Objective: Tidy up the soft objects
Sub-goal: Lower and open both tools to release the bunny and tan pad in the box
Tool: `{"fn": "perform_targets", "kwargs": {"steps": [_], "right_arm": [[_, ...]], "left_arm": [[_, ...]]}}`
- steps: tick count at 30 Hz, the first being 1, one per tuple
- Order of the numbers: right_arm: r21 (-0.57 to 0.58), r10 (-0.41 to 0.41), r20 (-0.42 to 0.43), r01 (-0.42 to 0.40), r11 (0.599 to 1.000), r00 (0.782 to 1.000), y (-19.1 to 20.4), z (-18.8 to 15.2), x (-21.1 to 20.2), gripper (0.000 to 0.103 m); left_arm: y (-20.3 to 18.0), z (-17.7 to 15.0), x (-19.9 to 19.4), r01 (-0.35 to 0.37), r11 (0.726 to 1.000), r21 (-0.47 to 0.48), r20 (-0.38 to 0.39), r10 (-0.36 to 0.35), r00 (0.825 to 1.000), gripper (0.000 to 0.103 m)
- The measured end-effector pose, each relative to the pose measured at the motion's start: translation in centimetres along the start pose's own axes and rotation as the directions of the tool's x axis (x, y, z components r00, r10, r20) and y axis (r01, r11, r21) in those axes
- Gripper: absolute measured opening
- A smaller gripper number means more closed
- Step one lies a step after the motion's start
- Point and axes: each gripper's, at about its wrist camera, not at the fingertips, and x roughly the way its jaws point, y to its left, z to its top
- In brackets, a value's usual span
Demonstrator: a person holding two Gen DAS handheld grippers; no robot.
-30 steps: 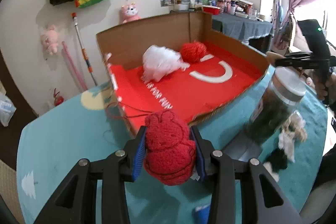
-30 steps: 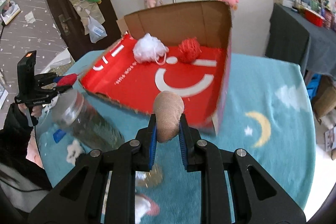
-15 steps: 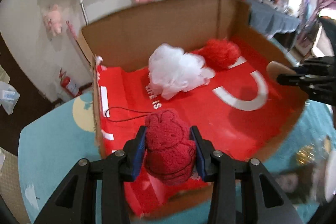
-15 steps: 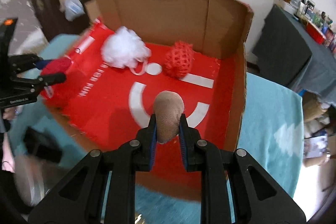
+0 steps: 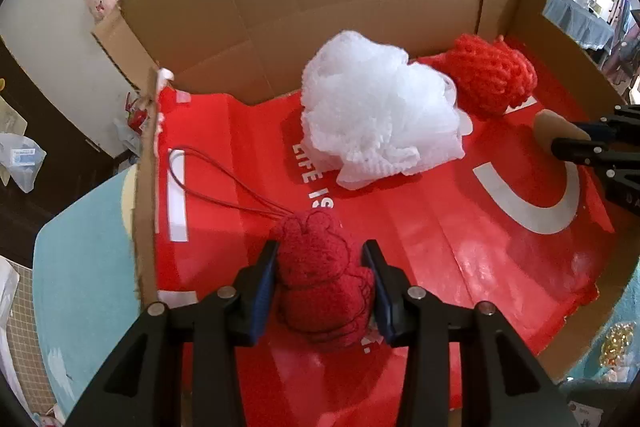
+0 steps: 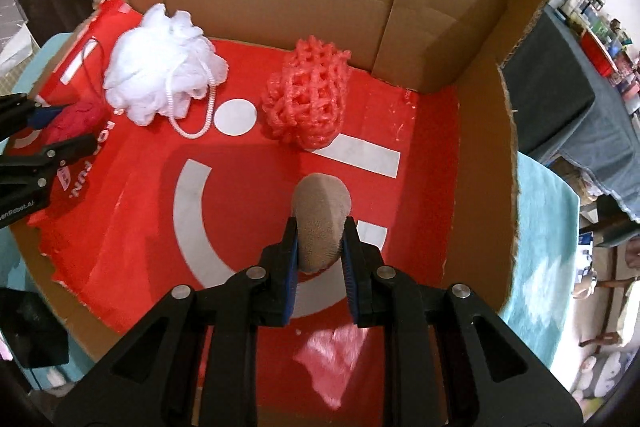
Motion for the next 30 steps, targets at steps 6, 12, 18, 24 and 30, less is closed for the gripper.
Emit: {"fn": "perform_targets", "kwargs": {"steps": [6, 12, 18, 24, 30], "right_arm": [[0.0, -0.004, -0.006, 0.004, 1.0, 1.0, -0.1, -0.2, 0.8, 0.02], [-0.013, 0.002, -0.001, -0.002, 1.0, 1.0, -0.1, -0.2, 0.7, 0.023], [-0.044, 0.01, 0.011, -0.009, 0.999, 1.0, 0.8, -0.4, 0.6, 0.057], [-0.053, -0.006, 0.057, 0.009, 0.999, 0.998, 1.7, -0.9, -1.1, 0.058], [-0.032, -0.009, 0.112, 0.013, 0.999, 0.994, 1.8, -2.1, -4.6, 0.066]], "left_arm": [[0.1, -0.1, 0.5, -0.009, 1.0, 0.001, 0.005, 0.009, 1.0, 0.047], [0.1, 0.0, 1.1, -0.002, 1.0, 0.003, 0.014, 0.002, 1.0, 0.048], [0.0, -0.4, -0.1, 0.034, 0.999, -0.01, 0.048, -0.033, 0.998, 0.063], [-0.4, -1.0, -2.9, 0.038, 0.999, -0.011, 0.132, -0.036, 0.991, 0.086], [-0.7, -2.2, -7.2, 0.055, 0.998, -0.03, 0.222, -0.048, 0.974, 0.094]]}}
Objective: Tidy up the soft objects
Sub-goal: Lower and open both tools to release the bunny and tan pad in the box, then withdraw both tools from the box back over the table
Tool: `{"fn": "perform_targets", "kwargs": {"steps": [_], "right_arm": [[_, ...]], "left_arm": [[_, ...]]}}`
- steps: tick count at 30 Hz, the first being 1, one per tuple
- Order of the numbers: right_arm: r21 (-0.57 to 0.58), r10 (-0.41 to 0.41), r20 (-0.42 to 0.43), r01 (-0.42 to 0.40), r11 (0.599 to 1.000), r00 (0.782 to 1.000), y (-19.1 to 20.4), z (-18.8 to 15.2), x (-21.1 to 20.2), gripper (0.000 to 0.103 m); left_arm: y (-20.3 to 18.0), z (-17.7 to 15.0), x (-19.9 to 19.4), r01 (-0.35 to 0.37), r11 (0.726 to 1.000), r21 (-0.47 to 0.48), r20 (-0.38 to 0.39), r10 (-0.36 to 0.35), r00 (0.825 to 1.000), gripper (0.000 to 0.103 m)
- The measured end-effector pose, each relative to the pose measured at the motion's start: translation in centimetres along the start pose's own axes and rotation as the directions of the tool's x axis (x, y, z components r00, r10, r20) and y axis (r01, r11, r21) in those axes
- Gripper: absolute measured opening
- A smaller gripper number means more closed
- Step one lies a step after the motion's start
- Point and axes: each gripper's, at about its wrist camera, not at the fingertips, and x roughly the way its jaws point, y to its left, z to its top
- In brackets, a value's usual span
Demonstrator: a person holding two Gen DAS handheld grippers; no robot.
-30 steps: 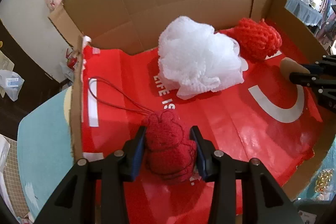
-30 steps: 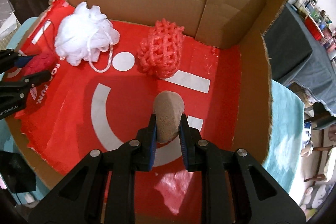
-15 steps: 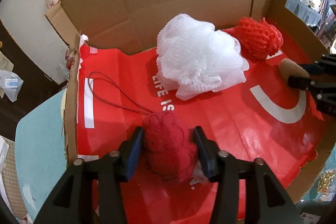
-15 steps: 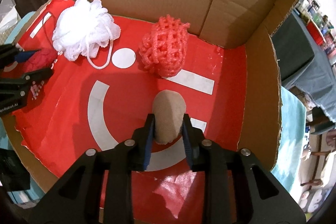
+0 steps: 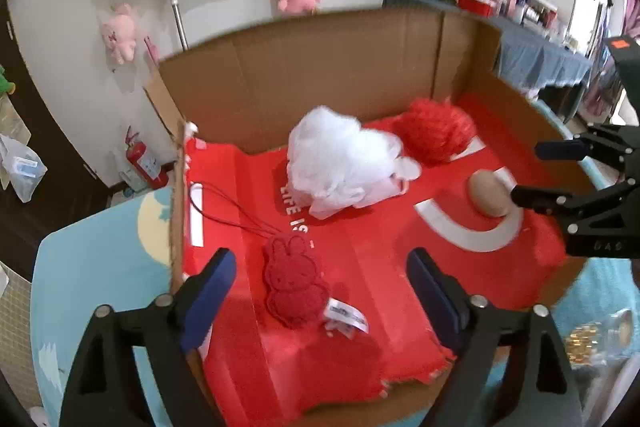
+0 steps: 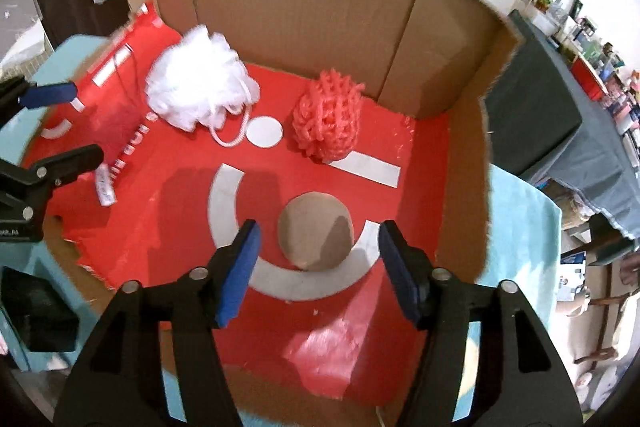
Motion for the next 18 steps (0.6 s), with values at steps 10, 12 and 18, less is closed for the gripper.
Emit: {"fn": "perform_targets", "kwargs": {"steps": [10, 12, 18], "right_arm": [[0.038, 0.008, 0.2, -0.016, 0.999, 0.98, 0.9, -1.8, -11.0, 0.082], [0.043, 0.008, 0.252, -0.02, 0.999, 0.968, 1.6, -2.6, -13.5, 0.082], [0.069, 0.012, 0.406, -0.044, 0.997, 0.914, 3.1, -6.4, -20.3, 0.09]], "left_arm": [[-2.1, -1.4, -10.9, 0.034, 0.999, -0.029, 0.225, -0.026, 0.974, 0.103], [-2.6, -2.3, -13.1, 0.043, 0.999, -0.034, 0.269, -0.032, 0.963, 0.103], [-4.2, -5.7, -19.0, 0.047, 0.999, -0.026, 0.391, -0.033, 0.92, 0.103]]}}
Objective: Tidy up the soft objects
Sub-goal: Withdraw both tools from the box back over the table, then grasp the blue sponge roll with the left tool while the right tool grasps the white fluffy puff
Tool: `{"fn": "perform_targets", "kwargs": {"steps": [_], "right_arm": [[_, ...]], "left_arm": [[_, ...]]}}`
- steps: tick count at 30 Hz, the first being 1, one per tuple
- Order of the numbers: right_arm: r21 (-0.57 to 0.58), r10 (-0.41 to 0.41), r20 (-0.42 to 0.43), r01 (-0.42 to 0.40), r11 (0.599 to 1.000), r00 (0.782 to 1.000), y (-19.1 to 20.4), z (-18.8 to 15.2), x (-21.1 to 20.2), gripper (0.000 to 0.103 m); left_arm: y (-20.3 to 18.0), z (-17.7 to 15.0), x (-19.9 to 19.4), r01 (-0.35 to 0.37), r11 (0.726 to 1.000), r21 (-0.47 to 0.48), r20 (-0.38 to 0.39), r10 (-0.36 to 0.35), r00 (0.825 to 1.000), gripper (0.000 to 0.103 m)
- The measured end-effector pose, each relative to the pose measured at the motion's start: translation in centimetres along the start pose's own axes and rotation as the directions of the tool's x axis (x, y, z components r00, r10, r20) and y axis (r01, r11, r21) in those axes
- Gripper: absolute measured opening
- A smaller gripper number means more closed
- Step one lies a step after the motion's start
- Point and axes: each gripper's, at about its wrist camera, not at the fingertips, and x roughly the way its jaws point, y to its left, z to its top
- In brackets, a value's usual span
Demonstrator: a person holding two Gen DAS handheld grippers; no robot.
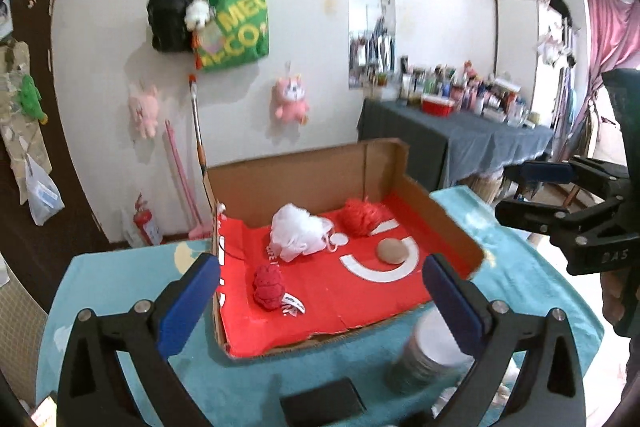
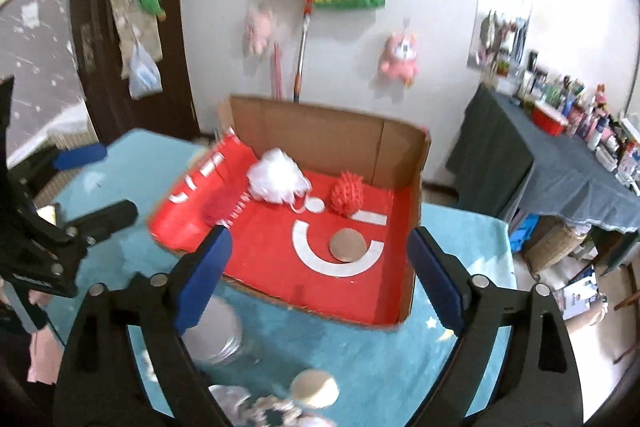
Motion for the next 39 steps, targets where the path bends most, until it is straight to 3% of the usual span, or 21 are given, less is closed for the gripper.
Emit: {"fn": "perform_targets", "kwargs": {"steps": [8, 12, 18, 26, 39], "right_arm": [[0.029, -0.015, 0.18, 0.01, 1.0, 0.984, 2.4, -4.6, -8.6, 0.097], [0.029, -0.033, 0.214, 0.027, 0.999, 0.976, 3.8, -7.6, -10.6, 0.098], [0.066, -0.093, 0.226, 0.08, 0.995, 0.97, 4.8, -12.2, -11.0, 0.098], [0.126, -0.143, 0.175, 0.122, 0.985, 0.974, 4.9, -17.6, -8.6, 0.098], [0.164, -0.138, 0.042, 0.129, 0.978, 0.99, 4.5, -22.3, -3.8, 0.098]], "left_arm": [[-2.3, -3.8, -6.5, 0.001, 1.0, -0.021, 0.136, 0.002, 0.991, 0.103], [-3.4, -6.4, -8.5, -0.023, 0.999, -0.031, 0.18, 0.028, 0.983, 0.103], [-4.1, -10.0, -9.4, -0.028, 0.997, -0.071, 0.181, 0.041, 0.983, 0.103], [-4.2, -14.4, -7.3, 0.003, 0.991, -0.133, 0.111, 0.012, 0.994, 0.103], [-4.2, -19.0, -2.9, -0.042, 0.988, -0.15, -0.043, 0.036, 0.998, 0.103]]}}
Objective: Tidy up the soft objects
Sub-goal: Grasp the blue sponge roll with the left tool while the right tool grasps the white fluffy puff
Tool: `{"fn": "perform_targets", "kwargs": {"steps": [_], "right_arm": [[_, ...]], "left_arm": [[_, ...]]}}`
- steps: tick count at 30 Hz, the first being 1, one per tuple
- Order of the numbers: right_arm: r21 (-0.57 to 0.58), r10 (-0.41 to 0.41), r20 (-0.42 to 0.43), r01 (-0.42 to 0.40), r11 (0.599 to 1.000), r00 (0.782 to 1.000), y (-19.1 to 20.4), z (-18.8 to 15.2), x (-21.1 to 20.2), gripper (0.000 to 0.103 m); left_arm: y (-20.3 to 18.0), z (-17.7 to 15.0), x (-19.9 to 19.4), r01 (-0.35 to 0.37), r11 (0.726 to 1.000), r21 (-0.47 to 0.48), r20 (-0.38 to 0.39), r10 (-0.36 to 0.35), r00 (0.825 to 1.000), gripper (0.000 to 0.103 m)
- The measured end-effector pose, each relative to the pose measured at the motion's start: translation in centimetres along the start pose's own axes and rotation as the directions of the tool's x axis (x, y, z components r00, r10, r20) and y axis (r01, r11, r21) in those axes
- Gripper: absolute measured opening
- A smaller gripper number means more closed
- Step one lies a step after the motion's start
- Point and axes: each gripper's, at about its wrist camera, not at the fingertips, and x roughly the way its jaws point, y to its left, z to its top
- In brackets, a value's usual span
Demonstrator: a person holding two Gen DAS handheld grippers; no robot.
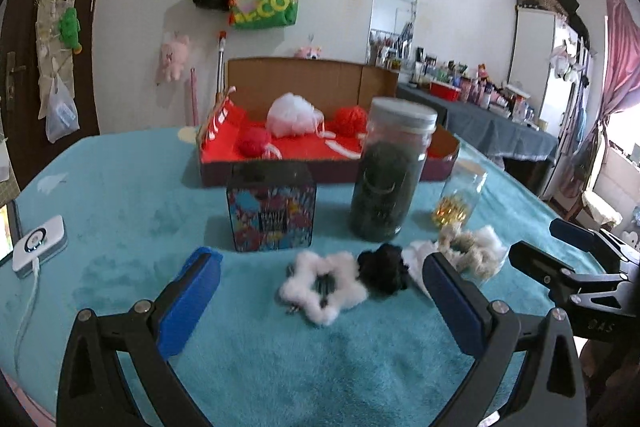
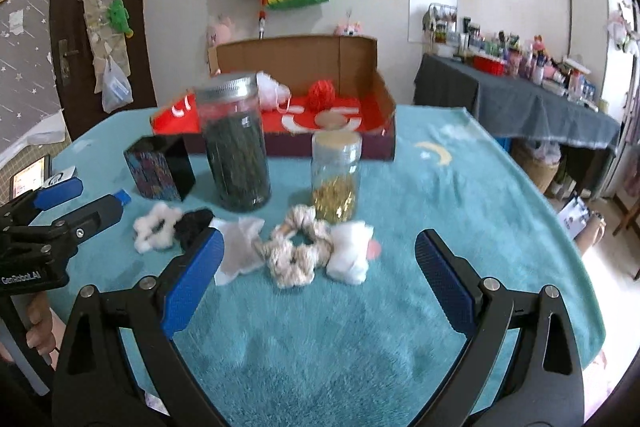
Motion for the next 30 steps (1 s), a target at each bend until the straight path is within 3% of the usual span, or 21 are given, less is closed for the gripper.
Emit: {"fn": "perform_targets", "kwargs": {"steps": [12, 24, 26, 30], "right_arm": [[0.026, -0.013, -0.059, 0.014, 1.0, 0.998, -0.8, -1.1, 2.1, 0.098], [0.11, -0.08, -0.122, 0.093, 0.99, 0.989, -5.0, -0.6, 4.0, 0.098], [0.119, -0.076, -0.139, 0.093, 0.988, 0.987, -5.6, -0.7, 4.5, 0.096], [0.128, -0.031, -0.168, 0.053, 0.99, 0.985, -5.9, -0.9, 5.3, 0.072]], "left_arm": [[1.1, -1.1, 1.7, -0.024, 1.0, -0.003, -0.063, 0.024, 0.998, 0.103], [5.9, -0.1, 2.4, -0.148, 0.989, -0.011, -0.112, 0.146, 0.983, 0.102], [6.5, -0.2, 2.7, -0.163, 0.987, -0.004, -0.13, 0.161, 0.978, 0.095], [7.3, -0.6, 3.7, -0.174, 0.984, 0.028, -0.183, 0.177, 0.967, 0.077]]}}
